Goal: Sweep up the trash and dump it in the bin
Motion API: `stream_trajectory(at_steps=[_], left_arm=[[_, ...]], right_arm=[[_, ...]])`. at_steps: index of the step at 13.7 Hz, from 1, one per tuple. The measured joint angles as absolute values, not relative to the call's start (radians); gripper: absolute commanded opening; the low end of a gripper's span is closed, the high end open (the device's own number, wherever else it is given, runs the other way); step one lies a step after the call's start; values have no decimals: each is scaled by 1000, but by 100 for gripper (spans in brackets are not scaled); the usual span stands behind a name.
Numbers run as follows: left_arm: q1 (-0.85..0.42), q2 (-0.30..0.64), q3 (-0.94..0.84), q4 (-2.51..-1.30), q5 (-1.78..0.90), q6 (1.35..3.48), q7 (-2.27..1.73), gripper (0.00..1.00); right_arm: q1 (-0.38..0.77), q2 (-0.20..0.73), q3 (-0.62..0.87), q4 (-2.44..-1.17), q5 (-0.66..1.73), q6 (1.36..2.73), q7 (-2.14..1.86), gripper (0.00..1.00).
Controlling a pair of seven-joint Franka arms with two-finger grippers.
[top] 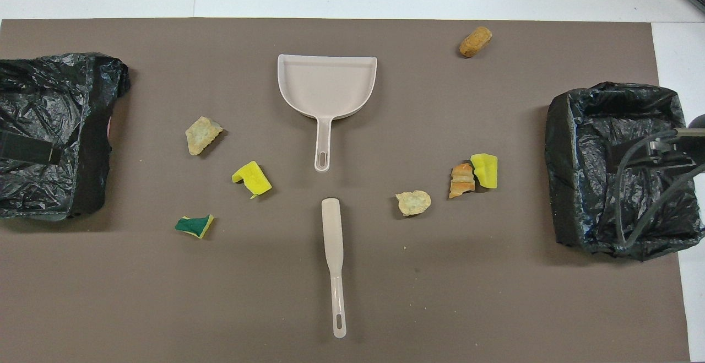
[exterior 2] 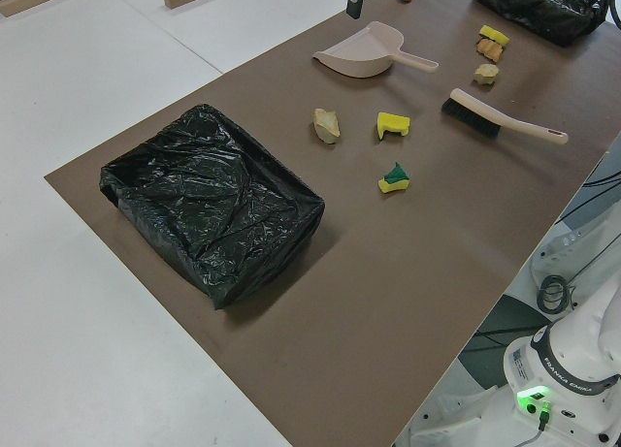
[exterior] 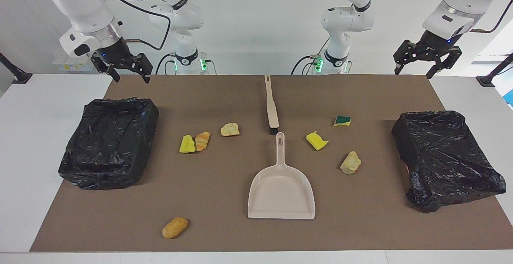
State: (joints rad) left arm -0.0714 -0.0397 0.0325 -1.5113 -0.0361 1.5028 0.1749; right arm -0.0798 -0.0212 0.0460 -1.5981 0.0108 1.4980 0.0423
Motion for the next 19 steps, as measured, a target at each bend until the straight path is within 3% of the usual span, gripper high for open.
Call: stream_trajectory(at_steps=[6, 9, 19], left_arm=[[-80, -43, 12, -1525, -38, 1504, 175, 100], [-141, -59, 8, -1584, -38, 1538, 174, 100], [-459, -127, 0, -1869, -38, 1742, -195, 100]], right_arm=[[-43, -24, 52, -1603, 11, 1512, 42, 100], [8, -11, 55, -1611, 12, 1535, 46, 100], [214, 221, 59, -1547, 34, 1756, 297, 100]])
